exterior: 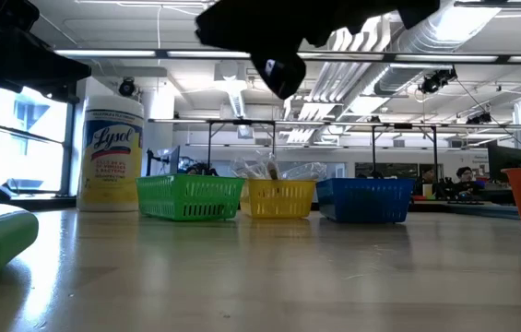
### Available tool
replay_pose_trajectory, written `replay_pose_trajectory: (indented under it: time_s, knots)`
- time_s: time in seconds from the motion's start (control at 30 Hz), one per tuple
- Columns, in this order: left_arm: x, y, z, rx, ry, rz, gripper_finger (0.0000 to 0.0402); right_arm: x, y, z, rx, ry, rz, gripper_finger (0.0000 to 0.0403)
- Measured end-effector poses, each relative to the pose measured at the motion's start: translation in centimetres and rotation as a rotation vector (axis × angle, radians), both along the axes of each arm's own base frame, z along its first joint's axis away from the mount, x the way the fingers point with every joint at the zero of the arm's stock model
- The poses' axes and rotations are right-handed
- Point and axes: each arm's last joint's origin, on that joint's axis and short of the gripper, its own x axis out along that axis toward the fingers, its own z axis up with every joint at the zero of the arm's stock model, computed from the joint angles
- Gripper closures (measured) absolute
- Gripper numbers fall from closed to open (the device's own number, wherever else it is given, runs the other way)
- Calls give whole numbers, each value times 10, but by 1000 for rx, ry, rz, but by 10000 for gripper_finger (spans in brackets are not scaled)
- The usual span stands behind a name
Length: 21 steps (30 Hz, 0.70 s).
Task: Pick & Place Travel size toiletries
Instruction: Put the green shampoo into the blue basket
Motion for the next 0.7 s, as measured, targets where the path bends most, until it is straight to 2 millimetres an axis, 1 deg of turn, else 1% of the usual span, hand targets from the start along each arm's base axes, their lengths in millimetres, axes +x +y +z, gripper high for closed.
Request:
replay_pose_trajectory:
  time_s: [0.1,0.2,0.27,0.33,0.4,0.47,0.57,0.7]
  knots:
    - [0,0,0,-9,1,0,401,12,11,-1,-29,27,17,318]
    - [0,0,0,-27,3,1,401,14,12,2,-23,-1,30,269]
    - [0,0,0,-29,3,1,401,14,9,4,-30,-10,12,247]
    - [0,0,-1,-31,4,-7,401,9,6,7,-47,-18,-6,239]
    - [0,-1,-1,-38,7,-47,401,-1,2,14,-74,-58,-26,244]
    - [0,-3,-1,-61,15,-100,401,-14,-4,19,-88,-110,-53,262]
    - [3,-6,-5,-81,58,-147,401,-40,-14,23,-90,-208,-64,306]
    - [11,-11,-10,-64,123,-159,401,-79,-30,23,-88,-314,-90,380]
